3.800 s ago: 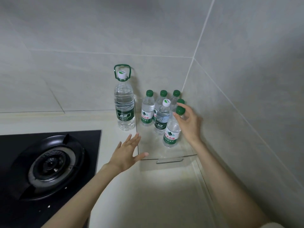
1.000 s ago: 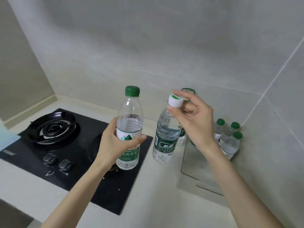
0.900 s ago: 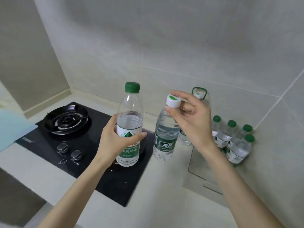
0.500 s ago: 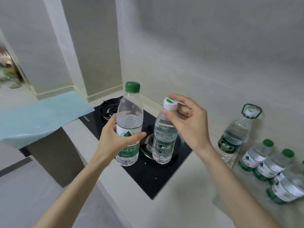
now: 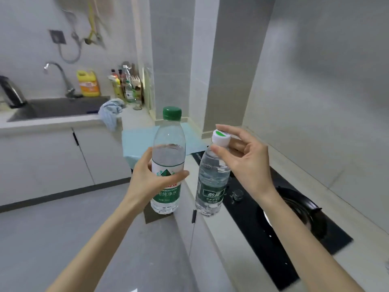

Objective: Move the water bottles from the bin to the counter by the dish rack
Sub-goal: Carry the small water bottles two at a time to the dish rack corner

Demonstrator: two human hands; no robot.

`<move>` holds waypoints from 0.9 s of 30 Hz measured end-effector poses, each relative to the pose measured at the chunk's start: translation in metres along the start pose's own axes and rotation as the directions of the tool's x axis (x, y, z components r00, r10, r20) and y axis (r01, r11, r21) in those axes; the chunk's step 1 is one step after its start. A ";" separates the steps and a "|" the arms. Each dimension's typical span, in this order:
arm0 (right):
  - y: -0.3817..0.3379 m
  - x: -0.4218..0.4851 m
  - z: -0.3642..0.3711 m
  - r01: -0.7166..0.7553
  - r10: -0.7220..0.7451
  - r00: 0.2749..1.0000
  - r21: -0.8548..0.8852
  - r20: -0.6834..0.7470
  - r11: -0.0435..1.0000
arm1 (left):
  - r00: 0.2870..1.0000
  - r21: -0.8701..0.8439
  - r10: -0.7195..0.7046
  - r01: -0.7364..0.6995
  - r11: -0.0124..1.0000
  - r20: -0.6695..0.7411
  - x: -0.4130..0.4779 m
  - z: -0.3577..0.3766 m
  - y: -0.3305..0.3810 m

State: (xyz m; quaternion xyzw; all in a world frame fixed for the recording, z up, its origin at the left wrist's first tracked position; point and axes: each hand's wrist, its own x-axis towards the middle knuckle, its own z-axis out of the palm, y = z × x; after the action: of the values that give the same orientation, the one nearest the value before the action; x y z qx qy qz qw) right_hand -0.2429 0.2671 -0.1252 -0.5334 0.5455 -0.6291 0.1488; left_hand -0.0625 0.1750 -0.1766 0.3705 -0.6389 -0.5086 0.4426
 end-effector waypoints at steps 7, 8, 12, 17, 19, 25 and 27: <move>-0.013 0.019 0.136 0.012 -0.027 0.988 0.099 0.151 0.995 | 0.987 0.030 -0.005 0.010 0.999 -0.163 0.001 -0.134 -0.012; -0.015 0.021 0.154 0.012 -0.030 0.985 0.106 0.169 0.994 | 0.981 0.036 -0.007 0.014 0.999 -0.195 0.000 -0.152 -0.013; -0.020 0.030 0.230 0.026 -0.067 0.961 0.151 0.268 0.988 | 0.946 0.058 -0.007 0.027 0.998 -0.325 -0.007 -0.220 -0.020; -0.026 0.042 0.320 0.042 -0.127 0.908 0.216 0.398 0.975 | 0.886 0.085 -0.008 0.053 0.995 -0.464 -0.015 -0.297 -0.030; -0.028 0.049 0.353 0.049 -0.154 0.885 0.241 0.439 0.969 | 0.862 0.093 -0.007 0.063 0.994 -0.507 -0.015 -0.324 -0.036; -0.025 0.074 0.462 0.028 -0.212 0.817 0.329 0.537 0.944 | 0.782 0.132 0.007 0.096 0.987 -0.623 0.005 -0.412 -0.056; -0.023 0.086 0.500 0.026 -0.233 0.794 0.352 0.561 0.936 | 0.756 0.143 0.013 0.107 0.984 -0.655 0.018 -0.443 -0.064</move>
State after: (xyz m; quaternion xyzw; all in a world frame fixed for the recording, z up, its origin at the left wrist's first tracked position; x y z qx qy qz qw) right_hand 0.1501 -0.0548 -0.1441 -0.7078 0.3208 -0.5202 0.3542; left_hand 0.3502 0.0026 -0.1952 0.5771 -0.4760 -0.3016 0.5912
